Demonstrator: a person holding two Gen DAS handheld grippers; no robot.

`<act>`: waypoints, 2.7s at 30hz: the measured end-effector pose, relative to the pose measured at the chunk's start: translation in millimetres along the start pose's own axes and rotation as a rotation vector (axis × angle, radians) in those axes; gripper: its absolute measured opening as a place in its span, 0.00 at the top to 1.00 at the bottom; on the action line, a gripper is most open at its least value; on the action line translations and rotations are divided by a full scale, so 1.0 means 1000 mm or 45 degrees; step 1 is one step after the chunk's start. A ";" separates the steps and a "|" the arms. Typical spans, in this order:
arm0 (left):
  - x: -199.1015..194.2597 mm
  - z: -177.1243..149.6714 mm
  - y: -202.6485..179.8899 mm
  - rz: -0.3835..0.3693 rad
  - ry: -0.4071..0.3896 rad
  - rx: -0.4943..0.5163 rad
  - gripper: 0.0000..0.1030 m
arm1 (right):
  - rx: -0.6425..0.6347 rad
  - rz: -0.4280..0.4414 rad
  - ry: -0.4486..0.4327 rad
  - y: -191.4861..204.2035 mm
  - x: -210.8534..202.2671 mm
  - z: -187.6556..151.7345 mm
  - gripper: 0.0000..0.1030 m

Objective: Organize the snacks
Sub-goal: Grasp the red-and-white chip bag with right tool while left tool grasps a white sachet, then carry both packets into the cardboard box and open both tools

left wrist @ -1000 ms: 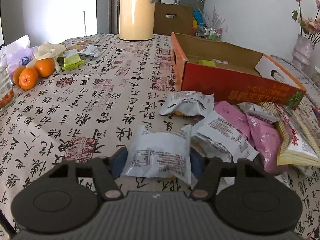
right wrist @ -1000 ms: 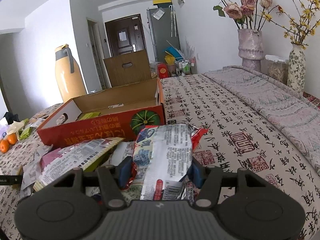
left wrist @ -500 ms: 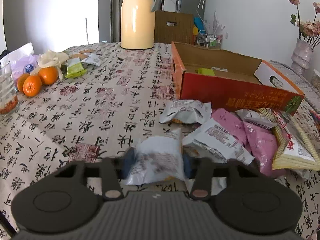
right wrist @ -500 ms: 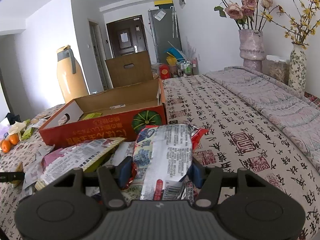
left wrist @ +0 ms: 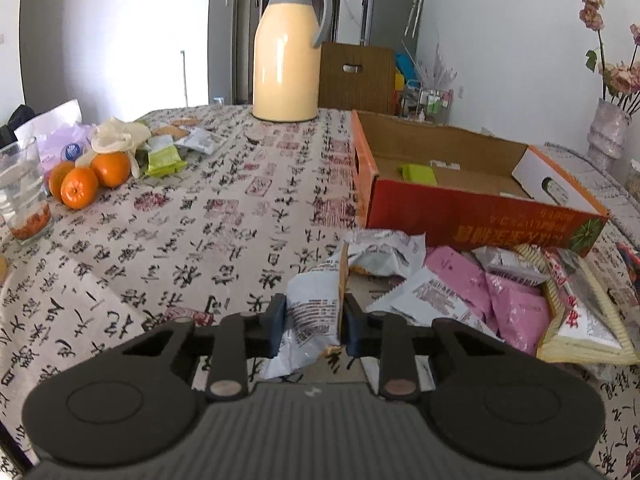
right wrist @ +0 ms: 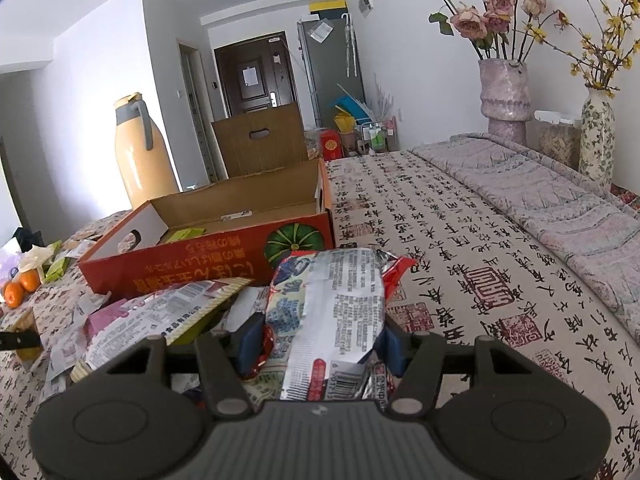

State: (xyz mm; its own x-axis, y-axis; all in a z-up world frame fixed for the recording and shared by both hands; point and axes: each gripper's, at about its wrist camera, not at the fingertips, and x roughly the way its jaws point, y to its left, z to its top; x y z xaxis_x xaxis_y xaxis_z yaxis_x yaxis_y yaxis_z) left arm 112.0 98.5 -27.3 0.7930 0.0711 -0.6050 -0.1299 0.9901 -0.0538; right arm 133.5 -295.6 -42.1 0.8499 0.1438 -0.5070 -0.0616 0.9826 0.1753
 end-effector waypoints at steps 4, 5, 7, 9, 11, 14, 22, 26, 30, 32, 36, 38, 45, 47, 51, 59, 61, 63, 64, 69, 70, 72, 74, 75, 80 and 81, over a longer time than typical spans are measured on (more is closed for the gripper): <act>-0.006 0.007 -0.003 -0.003 -0.037 0.002 0.72 | -0.011 0.007 -0.007 0.003 0.000 0.002 0.43; -0.008 0.009 -0.004 -0.005 -0.048 0.002 0.72 | -0.016 0.010 -0.010 0.003 -0.001 0.003 0.43; -0.011 0.015 -0.006 -0.012 -0.072 0.001 0.72 | -0.027 0.016 -0.020 0.005 0.000 0.006 0.43; -0.014 0.022 -0.010 -0.022 -0.096 0.009 0.72 | -0.039 0.024 -0.031 0.008 0.001 0.009 0.43; -0.014 0.029 -0.015 -0.029 -0.115 0.015 0.72 | -0.053 0.034 -0.046 0.011 0.003 0.014 0.43; -0.014 0.039 -0.024 -0.039 -0.151 0.027 0.72 | -0.074 0.051 -0.071 0.017 0.007 0.023 0.43; -0.007 0.074 -0.048 -0.069 -0.229 0.056 0.72 | -0.125 0.090 -0.154 0.032 0.022 0.057 0.43; 0.004 0.092 -0.061 -0.090 -0.250 0.069 0.72 | -0.159 0.108 -0.183 0.040 0.035 0.078 0.43; 0.018 0.109 -0.075 -0.108 -0.263 0.079 0.72 | -0.184 0.126 -0.194 0.049 0.052 0.095 0.43; 0.025 0.116 -0.080 -0.113 -0.267 0.077 0.72 | -0.192 0.136 -0.194 0.054 0.062 0.102 0.43; 0.044 0.130 -0.090 -0.130 -0.263 0.064 0.72 | -0.221 0.147 -0.188 0.063 0.083 0.117 0.43; 0.053 0.135 -0.094 -0.130 -0.258 0.064 0.72 | -0.231 0.146 -0.187 0.067 0.095 0.123 0.43; 0.088 0.140 -0.100 -0.118 -0.218 0.050 0.72 | -0.229 0.159 -0.161 0.070 0.131 0.132 0.43; 0.098 0.137 -0.099 -0.123 -0.198 0.043 0.72 | -0.222 0.168 -0.147 0.068 0.140 0.128 0.43; 0.116 0.133 -0.096 -0.135 -0.130 0.027 0.72 | -0.241 0.171 -0.104 0.068 0.153 0.120 0.43; 0.116 0.126 -0.100 -0.154 -0.117 0.052 0.72 | -0.253 0.170 -0.065 0.070 0.157 0.113 0.43; 0.113 0.125 -0.103 -0.162 -0.131 0.056 0.70 | -0.256 0.170 -0.063 0.070 0.157 0.113 0.40; 0.109 0.125 -0.103 -0.159 -0.151 0.059 0.56 | -0.251 0.168 -0.063 0.070 0.157 0.113 0.38; 0.107 0.125 -0.103 -0.151 -0.166 0.052 0.38 | -0.248 0.168 -0.067 0.069 0.157 0.113 0.35; 0.097 0.127 -0.098 -0.087 -0.226 -0.001 0.00 | -0.222 0.172 -0.095 0.065 0.152 0.114 0.00; 0.097 0.127 -0.097 -0.094 -0.225 -0.007 0.00 | -0.216 0.171 -0.100 0.063 0.151 0.113 0.00; 0.097 0.128 -0.096 -0.092 -0.224 -0.014 0.00 | -0.208 0.168 -0.104 0.062 0.151 0.114 0.00; 0.097 0.128 -0.097 -0.089 -0.221 -0.012 0.00 | -0.202 0.165 -0.105 0.061 0.151 0.114 0.00; 0.097 0.128 -0.097 -0.089 -0.220 -0.013 0.00 | -0.201 0.164 -0.105 0.061 0.151 0.115 0.00; 0.094 0.128 -0.097 -0.089 -0.227 -0.017 0.00 | -0.204 0.159 -0.112 0.062 0.151 0.116 0.00; 0.093 0.128 -0.097 -0.091 -0.231 -0.015 0.00 | -0.206 0.158 -0.115 0.062 0.150 0.116 0.00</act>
State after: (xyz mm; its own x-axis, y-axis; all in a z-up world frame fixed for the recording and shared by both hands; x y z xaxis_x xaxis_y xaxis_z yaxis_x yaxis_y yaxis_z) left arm 274.2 24.2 23.2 0.8946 0.0223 -0.4463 -0.0754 0.9920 -0.1015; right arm 318.1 -226.2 -9.7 0.8733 0.2610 -0.4113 -0.2458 0.9651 0.0905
